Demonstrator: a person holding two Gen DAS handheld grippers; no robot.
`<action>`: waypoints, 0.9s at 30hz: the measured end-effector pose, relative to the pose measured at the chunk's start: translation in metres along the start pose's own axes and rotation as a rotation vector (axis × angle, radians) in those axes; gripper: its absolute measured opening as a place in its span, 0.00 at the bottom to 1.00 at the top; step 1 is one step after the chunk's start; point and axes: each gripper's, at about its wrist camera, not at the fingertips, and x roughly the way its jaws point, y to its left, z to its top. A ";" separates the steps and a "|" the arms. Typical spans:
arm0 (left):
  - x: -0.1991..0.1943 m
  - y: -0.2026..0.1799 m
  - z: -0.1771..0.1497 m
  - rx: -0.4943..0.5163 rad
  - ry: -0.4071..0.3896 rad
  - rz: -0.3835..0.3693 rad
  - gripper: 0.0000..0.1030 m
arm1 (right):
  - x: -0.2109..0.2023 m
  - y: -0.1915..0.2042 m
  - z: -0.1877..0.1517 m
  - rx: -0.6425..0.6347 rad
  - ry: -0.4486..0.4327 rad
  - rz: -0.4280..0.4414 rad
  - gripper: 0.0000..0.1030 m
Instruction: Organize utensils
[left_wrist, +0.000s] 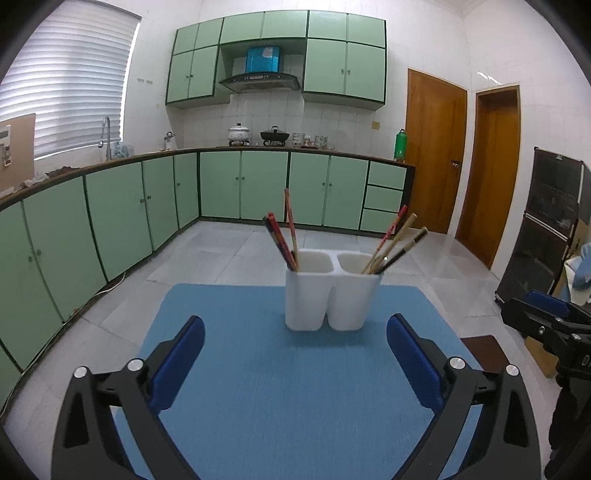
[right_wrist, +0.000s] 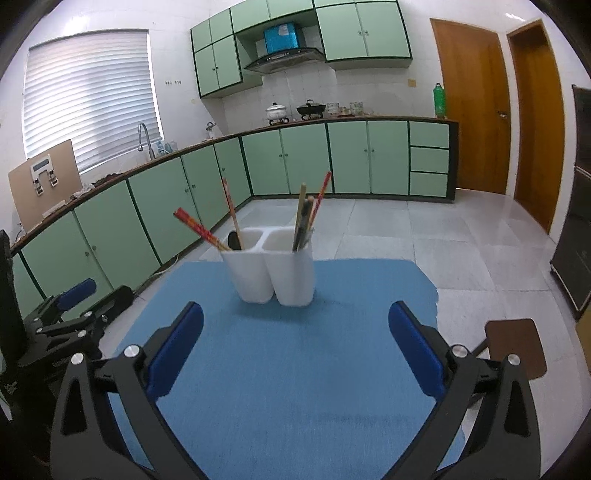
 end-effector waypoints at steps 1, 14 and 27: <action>-0.005 0.000 -0.002 0.001 -0.001 0.004 0.94 | -0.006 0.001 -0.003 -0.003 0.004 -0.005 0.95; -0.057 -0.004 -0.011 0.009 -0.018 0.038 0.94 | -0.057 0.030 -0.022 -0.068 -0.004 -0.038 0.95; -0.091 -0.020 -0.014 0.063 -0.068 0.069 0.94 | -0.085 0.043 -0.021 -0.087 -0.041 -0.028 0.95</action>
